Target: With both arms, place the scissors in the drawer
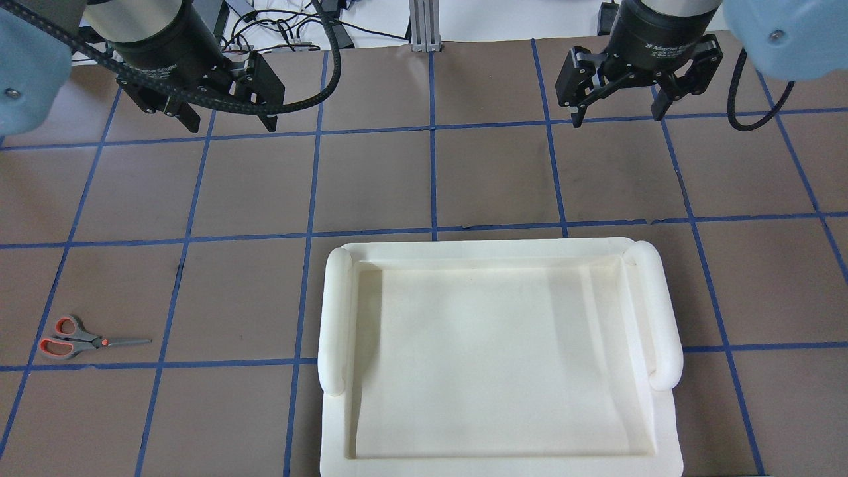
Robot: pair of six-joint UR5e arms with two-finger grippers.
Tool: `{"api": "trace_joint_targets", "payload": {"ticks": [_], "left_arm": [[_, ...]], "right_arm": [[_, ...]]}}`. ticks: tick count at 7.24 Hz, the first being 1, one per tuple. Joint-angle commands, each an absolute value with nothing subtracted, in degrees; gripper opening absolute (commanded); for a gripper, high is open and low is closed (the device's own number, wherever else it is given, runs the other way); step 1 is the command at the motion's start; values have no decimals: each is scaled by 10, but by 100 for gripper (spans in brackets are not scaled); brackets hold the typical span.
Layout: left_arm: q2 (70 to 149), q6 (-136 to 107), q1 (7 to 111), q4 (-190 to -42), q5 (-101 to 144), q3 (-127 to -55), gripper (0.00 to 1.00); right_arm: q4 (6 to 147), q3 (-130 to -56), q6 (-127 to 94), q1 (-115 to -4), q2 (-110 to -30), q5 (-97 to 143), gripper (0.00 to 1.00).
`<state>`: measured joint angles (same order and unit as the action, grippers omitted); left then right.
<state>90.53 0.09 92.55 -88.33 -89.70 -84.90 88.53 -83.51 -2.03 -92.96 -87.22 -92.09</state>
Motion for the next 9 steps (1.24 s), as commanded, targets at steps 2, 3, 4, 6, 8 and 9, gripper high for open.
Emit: {"api": "trace_joint_targets", "payload": {"ticks": [2, 3, 4, 6, 8, 9], "left_arm": [[905, 1, 925, -883, -897, -849, 100], [905, 1, 925, -883, -898, -849, 100], [905, 2, 925, -883, -897, -849, 100], [906, 2, 925, -886, -898, -854, 100], [896, 17, 922, -878, -902, -876, 100], [896, 81, 915, -883, -903, -881, 100]], "right_arm": [[886, -839, -12, -927, -873, -922, 100], [891, -839, -20, -927, -872, -918, 100], [922, -839, -10, -927, -873, -921, 100], [926, -843, -21, -929, -867, -921, 100], [925, -844, -143, -932, -864, -919, 100], [925, -844, -205, -934, -856, -918, 100]]}}
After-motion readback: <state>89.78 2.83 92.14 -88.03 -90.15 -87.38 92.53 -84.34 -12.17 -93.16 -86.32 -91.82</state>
